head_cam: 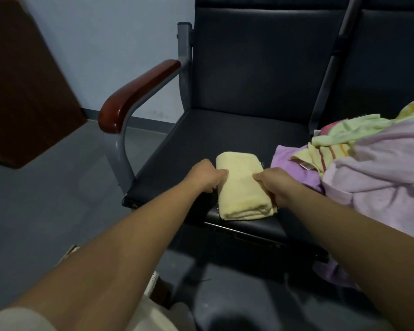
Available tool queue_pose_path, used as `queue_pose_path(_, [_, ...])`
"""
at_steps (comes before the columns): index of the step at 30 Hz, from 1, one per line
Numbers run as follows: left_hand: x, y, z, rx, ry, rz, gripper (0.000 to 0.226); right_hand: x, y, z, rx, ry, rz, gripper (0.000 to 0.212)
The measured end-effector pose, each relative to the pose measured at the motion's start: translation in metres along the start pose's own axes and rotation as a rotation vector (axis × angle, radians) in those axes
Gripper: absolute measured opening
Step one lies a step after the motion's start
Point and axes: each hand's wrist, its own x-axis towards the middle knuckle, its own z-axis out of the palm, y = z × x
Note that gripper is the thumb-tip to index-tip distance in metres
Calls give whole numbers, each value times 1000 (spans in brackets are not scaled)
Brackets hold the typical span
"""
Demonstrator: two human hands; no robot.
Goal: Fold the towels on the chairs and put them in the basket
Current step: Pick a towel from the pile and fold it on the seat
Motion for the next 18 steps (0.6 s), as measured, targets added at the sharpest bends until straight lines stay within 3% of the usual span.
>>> queue_pose_path(4, [6,7,11,-282,-24,-118,41,-1,2,-4,119,-44,77,10])
queue_pose_path(6, [8,6,12,-351,-75,-159,50,0,4,-4,200,-68,64,22])
queue_pose_path(8, [10,5,12,-409,-138,-125,50,2,6,-2,226,-67,66,36])
queue_pose_path(11, [5,8,10,-541,-182,-38,40,1,6,6,253,-64,68,41])
queue_pose_path(14, [-5,9,-2,-692,-141,-13,36,-7,-4,20,303,-62,-29,32])
queue_pose_path(18, [-26,7,-47,-868,-31,67,32,-28,-38,44,308,-6,-288,23])
